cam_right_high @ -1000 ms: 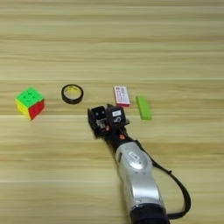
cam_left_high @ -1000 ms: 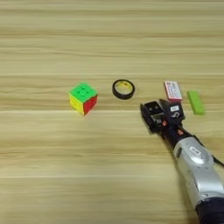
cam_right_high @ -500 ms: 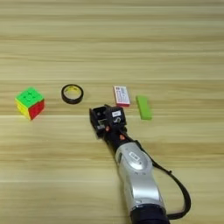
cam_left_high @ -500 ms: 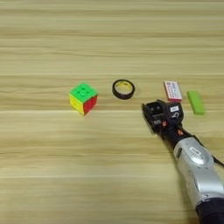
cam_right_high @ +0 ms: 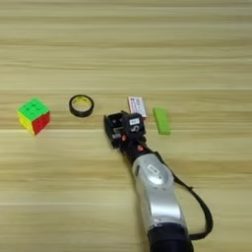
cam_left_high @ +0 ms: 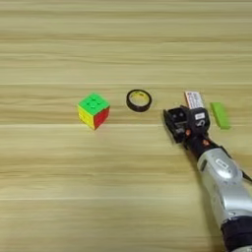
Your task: Move the objects on the table
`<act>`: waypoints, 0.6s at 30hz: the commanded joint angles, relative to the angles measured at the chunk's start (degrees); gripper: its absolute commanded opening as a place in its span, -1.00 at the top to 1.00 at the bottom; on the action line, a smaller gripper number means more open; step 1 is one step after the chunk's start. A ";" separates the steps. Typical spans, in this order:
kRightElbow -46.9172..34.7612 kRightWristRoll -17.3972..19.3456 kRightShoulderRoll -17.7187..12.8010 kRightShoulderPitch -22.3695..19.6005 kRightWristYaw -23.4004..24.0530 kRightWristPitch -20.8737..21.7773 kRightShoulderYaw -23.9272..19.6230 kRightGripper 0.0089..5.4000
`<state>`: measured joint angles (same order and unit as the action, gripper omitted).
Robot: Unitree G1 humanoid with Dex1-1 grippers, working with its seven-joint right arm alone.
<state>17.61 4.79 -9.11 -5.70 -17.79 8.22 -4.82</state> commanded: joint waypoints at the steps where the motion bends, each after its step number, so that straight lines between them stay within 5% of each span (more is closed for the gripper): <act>1: -1.13 0.69 -2.18 -6.29 1.33 1.60 -2.08 0.09; 18: 13.01 1.30 -4.74 -15.59 3.47 4.84 -7.43 0.09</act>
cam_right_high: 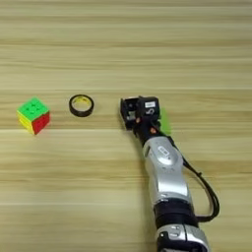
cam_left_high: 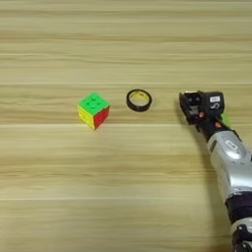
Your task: Move the objects on the table
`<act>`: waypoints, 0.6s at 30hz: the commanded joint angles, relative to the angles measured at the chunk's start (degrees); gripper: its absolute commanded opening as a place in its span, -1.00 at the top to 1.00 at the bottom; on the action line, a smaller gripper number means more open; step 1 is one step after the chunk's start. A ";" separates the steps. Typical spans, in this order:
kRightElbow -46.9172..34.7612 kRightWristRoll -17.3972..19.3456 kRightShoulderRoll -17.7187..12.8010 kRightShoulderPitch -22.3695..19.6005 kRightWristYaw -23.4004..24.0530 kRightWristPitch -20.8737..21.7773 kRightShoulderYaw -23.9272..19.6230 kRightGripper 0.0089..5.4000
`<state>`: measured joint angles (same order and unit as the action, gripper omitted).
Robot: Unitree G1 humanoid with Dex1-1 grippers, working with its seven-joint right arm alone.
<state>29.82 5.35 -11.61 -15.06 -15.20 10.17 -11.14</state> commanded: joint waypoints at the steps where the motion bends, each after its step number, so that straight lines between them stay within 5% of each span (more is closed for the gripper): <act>1: 1.71 0.71 -2.25 -6.65 0.80 3.22 -1.13 0.09; 13: 9.08 0.70 -2.48 -9.81 0.32 5.88 -0.87 0.09; 18: 11.00 0.44 -2.40 -10.43 0.83 6.30 -0.76 -0.19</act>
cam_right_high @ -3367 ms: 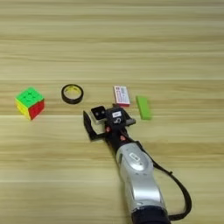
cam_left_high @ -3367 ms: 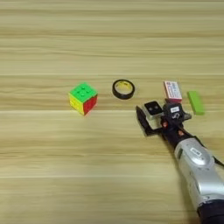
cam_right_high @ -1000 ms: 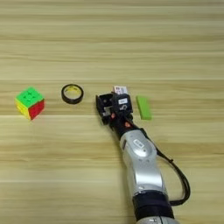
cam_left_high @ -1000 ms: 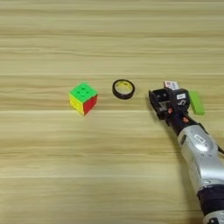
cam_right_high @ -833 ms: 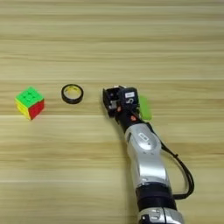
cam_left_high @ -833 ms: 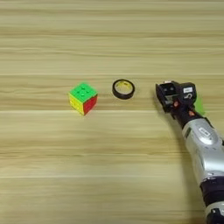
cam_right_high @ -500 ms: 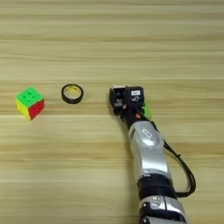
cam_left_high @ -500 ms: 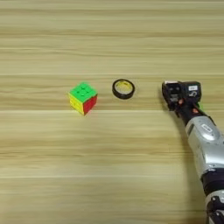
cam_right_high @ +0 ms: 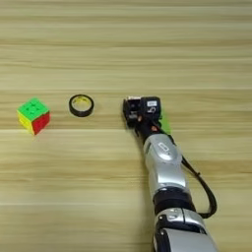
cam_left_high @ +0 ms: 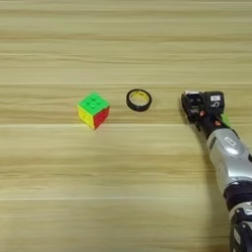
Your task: Move the objects on the table
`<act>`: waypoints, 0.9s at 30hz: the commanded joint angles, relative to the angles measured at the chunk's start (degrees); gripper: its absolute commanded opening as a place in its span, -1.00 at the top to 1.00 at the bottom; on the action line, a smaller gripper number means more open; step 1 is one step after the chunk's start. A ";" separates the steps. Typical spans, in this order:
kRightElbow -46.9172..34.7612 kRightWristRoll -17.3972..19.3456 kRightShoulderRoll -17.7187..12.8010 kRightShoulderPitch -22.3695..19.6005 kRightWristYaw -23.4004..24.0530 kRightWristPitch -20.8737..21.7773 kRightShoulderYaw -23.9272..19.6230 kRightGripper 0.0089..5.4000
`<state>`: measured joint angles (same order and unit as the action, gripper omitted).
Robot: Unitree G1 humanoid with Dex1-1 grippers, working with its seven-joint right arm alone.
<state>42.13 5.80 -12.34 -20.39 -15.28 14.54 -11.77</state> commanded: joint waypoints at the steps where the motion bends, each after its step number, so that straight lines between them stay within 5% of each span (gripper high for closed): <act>1: -1.06 -0.05 -1.68 -5.21 1.02 2.00 -0.13 -0.19; 18: -0.94 0.11 -1.37 -5.15 1.72 2.53 0.09 -0.97; 27: -1.98 0.27 -1.47 -4.83 1.84 2.57 -0.08 -0.99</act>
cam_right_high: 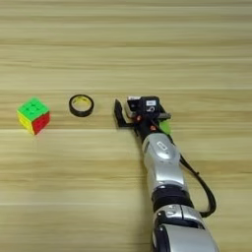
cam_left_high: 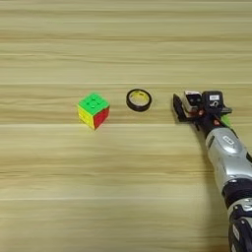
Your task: Move the objects on the table
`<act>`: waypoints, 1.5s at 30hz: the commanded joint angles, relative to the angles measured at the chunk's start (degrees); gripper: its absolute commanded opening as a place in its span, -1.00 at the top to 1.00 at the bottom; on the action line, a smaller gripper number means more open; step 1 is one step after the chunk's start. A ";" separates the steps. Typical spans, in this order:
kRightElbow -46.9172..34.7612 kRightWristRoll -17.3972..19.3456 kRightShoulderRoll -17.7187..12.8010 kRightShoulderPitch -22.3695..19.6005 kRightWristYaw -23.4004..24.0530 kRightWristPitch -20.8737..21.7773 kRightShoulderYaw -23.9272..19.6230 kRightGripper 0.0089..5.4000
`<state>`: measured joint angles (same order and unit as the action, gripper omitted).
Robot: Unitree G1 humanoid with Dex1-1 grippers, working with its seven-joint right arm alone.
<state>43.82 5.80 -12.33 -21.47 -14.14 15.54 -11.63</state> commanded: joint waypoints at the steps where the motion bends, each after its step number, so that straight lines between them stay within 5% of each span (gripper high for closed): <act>1: -4.17 0.29 -1.50 -3.56 0.74 1.54 -0.23 -0.99; 15: -29.18 1.12 -1.90 9.55 2.25 -4.63 -1.52 -0.99; 25: -38.40 2.00 -1.39 18.62 3.60 -8.95 -3.49 -0.99; 34: -39.39 1.90 -1.50 20.72 3.83 -10.28 -3.72 -0.99; 45: -31.36 2.05 -2.03 17.79 3.60 -9.35 -4.37 -0.99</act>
<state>13.23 7.38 -12.48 0.11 -10.70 4.42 -15.31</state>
